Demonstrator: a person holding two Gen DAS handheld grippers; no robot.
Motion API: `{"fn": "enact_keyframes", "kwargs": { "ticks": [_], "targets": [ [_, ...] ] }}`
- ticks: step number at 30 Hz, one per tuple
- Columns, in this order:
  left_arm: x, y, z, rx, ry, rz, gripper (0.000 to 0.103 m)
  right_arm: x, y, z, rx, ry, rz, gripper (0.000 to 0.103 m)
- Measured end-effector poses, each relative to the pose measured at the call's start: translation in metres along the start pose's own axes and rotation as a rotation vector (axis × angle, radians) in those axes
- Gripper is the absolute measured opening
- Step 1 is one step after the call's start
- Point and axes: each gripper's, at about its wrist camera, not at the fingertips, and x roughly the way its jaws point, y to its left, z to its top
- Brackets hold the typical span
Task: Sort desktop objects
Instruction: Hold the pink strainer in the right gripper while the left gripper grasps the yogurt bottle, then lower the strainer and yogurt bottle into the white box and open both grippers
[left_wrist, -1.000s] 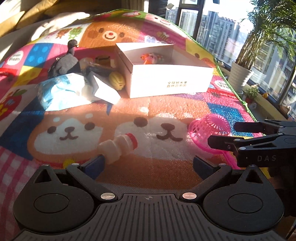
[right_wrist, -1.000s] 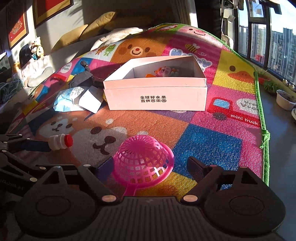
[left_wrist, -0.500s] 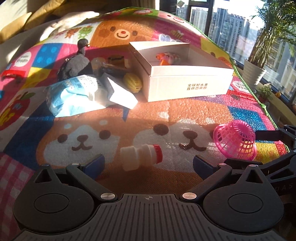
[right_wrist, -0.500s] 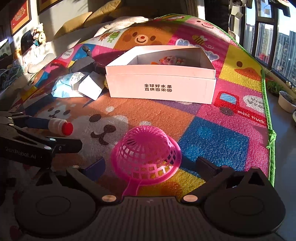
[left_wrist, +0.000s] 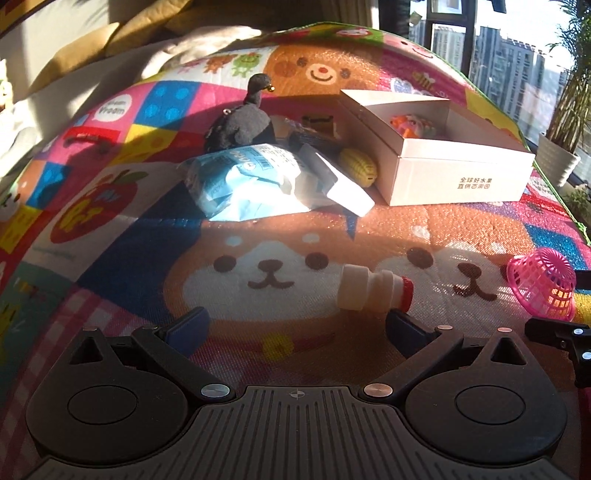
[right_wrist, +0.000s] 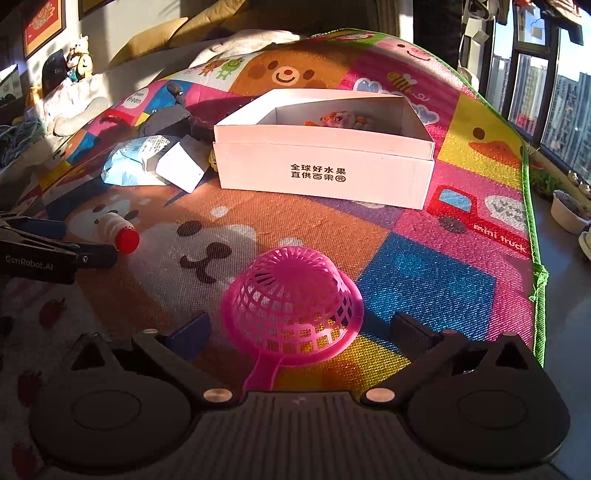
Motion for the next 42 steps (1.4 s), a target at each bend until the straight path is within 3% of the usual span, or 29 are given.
{"fn": "enact_keyframes", "kwargs": {
  "ticks": [5, 8, 9, 11, 14, 21, 25, 29, 33, 37, 42],
  "targets": [
    [-0.009, -0.013, -0.003, -0.005, -0.03, -0.079, 0.103, 0.0, 0.0, 0.0, -0.001, 0.0, -0.002, 0.103],
    [-0.009, -0.025, -0.001, 0.014, -0.048, -0.089, 0.101, 0.0, 0.0, 0.0, -0.001, 0.0, -0.002, 0.103],
    [-0.008, -0.028, -0.001, 0.022, -0.05, -0.09, 0.098, 0.0, 0.0, 0.0, -0.001, 0.0, -0.002, 0.103],
    [-0.005, -0.032, 0.001, 0.032, -0.043, -0.09, 0.073, 0.0, 0.0, 0.0, -0.001, 0.0, -0.002, 0.103],
    [-0.003, -0.031, 0.001, 0.016, -0.05, -0.084, 0.084, 0.0, 0.0, 0.0, -0.001, 0.0, -0.002, 0.103],
    [0.001, -0.029, 0.005, -0.005, -0.054, -0.072, 0.079, 0.0, 0.0, 0.0, 0.0, -0.001, -0.002, 0.103],
    [0.005, -0.032, 0.005, 0.0, -0.058, -0.071, 0.07, 0.0, 0.001, 0.0, 0.0, -0.003, -0.006, 0.103],
    [0.004, -0.032, 0.007, 0.012, -0.061, -0.087, 0.05, 0.001, 0.0, 0.002, 0.001, -0.003, -0.008, 0.103],
    [-0.001, -0.033, 0.004, 0.026, -0.066, -0.098, 0.05, 0.003, 0.0, 0.004, 0.01, -0.007, -0.011, 0.101],
    [-0.015, -0.034, -0.003, 0.034, -0.084, -0.115, 0.05, 0.001, 0.005, 0.007, -0.008, -0.021, -0.001, 0.085],
    [-0.044, -0.036, -0.013, 0.05, -0.132, -0.124, 0.05, -0.012, 0.012, 0.012, -0.011, 0.005, -0.002, 0.084]
  ]
}}
